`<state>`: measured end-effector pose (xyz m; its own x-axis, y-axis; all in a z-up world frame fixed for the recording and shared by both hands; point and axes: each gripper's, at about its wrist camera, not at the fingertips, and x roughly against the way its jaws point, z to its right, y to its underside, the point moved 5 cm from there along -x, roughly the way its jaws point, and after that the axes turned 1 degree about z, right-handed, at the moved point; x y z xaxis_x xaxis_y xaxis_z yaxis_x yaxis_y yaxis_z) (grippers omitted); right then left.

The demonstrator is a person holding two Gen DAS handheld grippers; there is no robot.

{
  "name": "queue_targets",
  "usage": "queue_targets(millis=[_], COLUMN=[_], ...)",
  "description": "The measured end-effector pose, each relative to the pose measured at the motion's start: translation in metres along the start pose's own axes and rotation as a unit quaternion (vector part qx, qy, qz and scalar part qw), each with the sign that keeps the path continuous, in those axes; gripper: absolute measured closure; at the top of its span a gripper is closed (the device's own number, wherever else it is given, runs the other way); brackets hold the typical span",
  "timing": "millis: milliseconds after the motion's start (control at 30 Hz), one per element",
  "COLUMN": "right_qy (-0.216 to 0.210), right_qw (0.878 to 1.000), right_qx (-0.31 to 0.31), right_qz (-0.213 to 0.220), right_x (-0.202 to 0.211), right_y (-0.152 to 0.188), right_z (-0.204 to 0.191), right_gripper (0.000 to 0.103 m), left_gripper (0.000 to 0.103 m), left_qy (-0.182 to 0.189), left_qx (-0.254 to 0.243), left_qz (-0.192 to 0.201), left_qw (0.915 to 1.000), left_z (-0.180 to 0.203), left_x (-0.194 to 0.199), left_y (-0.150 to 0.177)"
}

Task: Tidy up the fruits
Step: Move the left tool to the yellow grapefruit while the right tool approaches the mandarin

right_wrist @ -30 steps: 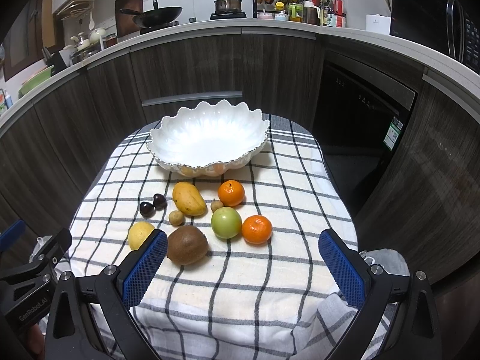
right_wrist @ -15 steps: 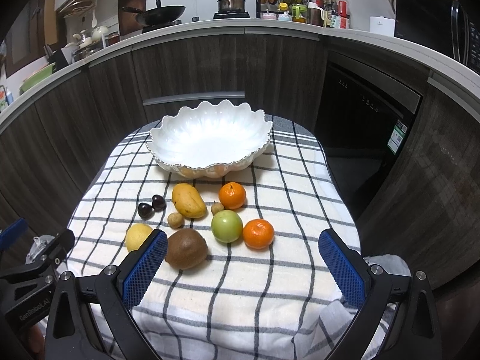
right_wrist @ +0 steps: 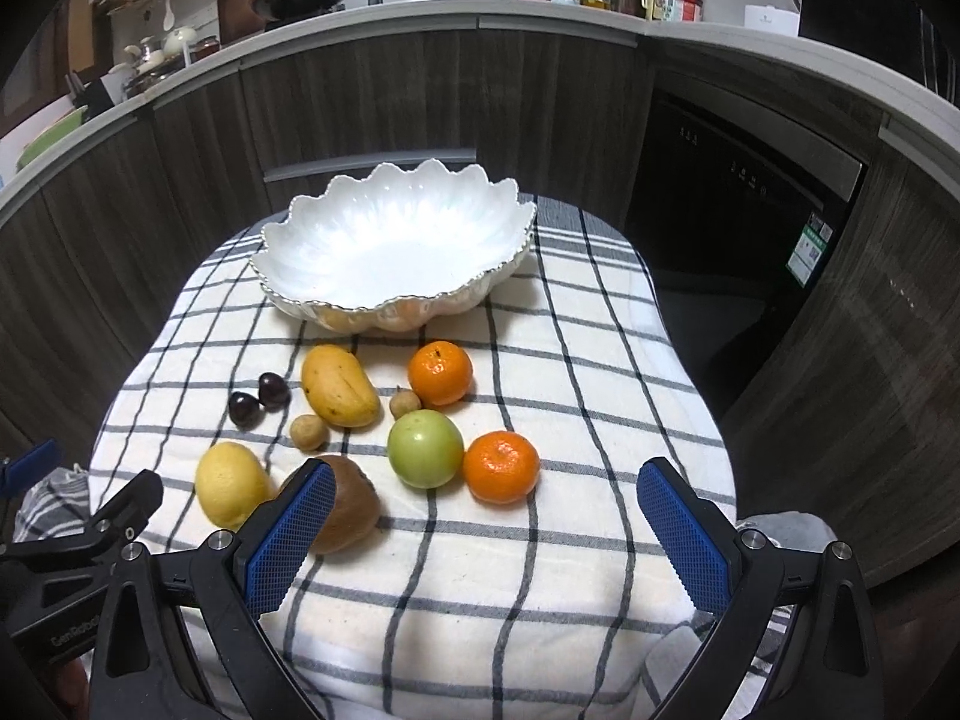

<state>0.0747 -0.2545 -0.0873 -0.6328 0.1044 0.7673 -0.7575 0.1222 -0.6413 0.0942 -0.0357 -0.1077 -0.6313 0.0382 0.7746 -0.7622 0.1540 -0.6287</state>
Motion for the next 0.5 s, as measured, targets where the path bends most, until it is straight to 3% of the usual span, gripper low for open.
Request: queue_targets(millis=[500], right_qy=[-0.001], right_qw=[0.999], right_qx=[-0.023], right_qz=[-0.027], right_x=[-0.033], right_y=[0.001], right_z=[0.011], right_gripper=[0.001], left_gripper=[0.011], left_qy=[0.021], left_qx=[-0.008], left_qz=[-0.053], left_qw=[0.9983], left_z=[0.026], left_x=[-0.05], left_y=[-0.002])
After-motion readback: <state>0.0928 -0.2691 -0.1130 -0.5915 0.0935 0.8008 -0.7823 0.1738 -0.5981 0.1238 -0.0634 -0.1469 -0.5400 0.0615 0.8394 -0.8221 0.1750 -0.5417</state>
